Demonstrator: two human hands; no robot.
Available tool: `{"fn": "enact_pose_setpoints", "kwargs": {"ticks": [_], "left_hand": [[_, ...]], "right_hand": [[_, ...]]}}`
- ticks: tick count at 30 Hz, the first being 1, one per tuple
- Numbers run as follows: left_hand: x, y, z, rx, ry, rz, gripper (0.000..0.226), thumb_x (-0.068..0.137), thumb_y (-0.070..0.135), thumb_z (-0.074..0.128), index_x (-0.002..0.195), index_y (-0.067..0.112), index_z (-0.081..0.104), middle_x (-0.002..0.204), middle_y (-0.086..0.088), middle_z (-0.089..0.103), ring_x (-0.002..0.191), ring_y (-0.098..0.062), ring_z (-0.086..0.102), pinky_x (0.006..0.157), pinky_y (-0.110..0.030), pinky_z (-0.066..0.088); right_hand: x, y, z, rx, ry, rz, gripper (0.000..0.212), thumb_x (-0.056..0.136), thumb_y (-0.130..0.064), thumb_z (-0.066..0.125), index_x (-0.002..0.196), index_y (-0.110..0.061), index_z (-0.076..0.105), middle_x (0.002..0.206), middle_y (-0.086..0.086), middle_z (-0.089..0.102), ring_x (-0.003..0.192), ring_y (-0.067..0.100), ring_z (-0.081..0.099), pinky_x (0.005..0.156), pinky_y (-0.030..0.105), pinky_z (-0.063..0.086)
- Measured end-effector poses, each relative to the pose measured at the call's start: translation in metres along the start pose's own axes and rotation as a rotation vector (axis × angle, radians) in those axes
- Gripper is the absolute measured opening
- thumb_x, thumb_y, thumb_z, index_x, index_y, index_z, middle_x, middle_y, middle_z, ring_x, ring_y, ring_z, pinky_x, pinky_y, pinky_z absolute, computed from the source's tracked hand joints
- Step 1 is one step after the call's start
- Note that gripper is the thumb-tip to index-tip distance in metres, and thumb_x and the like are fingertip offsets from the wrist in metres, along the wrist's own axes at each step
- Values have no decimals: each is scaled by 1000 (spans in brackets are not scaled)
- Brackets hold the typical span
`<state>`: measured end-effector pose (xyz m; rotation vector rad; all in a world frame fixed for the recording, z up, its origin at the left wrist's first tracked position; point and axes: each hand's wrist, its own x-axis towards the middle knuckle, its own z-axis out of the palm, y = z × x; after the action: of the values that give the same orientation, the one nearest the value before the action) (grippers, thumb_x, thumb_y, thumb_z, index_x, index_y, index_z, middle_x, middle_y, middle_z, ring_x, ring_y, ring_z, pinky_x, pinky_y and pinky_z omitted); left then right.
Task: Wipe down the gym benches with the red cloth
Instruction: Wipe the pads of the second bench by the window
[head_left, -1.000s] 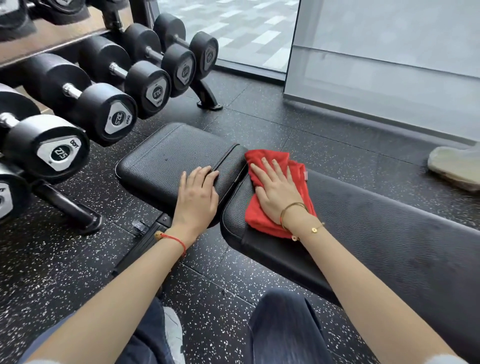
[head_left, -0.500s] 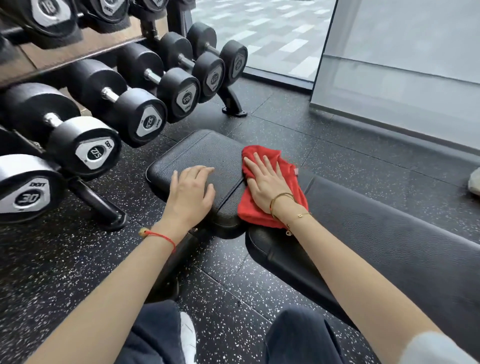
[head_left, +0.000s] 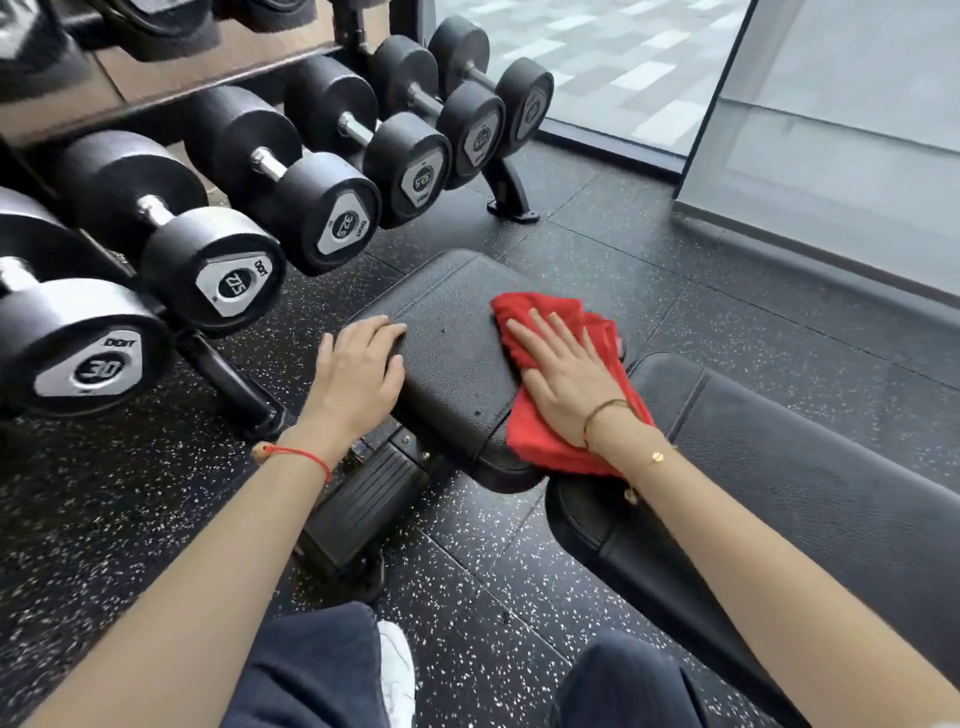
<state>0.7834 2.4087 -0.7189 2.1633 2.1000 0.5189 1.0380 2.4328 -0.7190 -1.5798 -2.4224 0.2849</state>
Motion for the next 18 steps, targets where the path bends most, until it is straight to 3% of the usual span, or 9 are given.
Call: {"fn": "enact_pose_setpoints", "kwargs": {"ticks": [3, 7, 14, 18], "left_hand": [[2, -1, 0, -2, 9, 12, 42, 98, 25, 46, 139, 18, 49, 146, -2, 44, 137, -23, 37, 116, -53, 23], [5, -1, 2, -14, 26, 11, 42, 97, 24, 50, 138, 15, 51, 144, -6, 46, 133, -28, 38, 112, -47, 33], [14, -1, -1, -33, -3, -32, 39, 94, 22, 53, 132, 12, 54, 139, -5, 50, 129, -30, 40, 104, -47, 41], [10, -5, -2, -45, -21, 3, 42, 97, 23, 52, 138, 15, 51, 144, -5, 47, 132, -28, 37, 108, -47, 37]], "right_hand": [[47, -4, 1, -33, -2, 104, 55, 99, -30, 33, 152, -29, 17, 162, 0, 5, 149, 21, 1, 119, 41, -4], [78, -42, 16, -60, -20, 50, 57, 98, -32, 33, 152, -28, 16, 162, 2, 5, 149, 24, 2, 120, 43, -4], [24, -79, 34, -75, -16, -201, 60, 96, -34, 36, 152, -29, 16, 161, -1, 8, 149, 21, 4, 121, 41, -2], [15, -44, 19, -37, -26, -152, 60, 96, -32, 37, 152, -33, 14, 161, -5, 7, 149, 17, 2, 119, 36, -5]]}}
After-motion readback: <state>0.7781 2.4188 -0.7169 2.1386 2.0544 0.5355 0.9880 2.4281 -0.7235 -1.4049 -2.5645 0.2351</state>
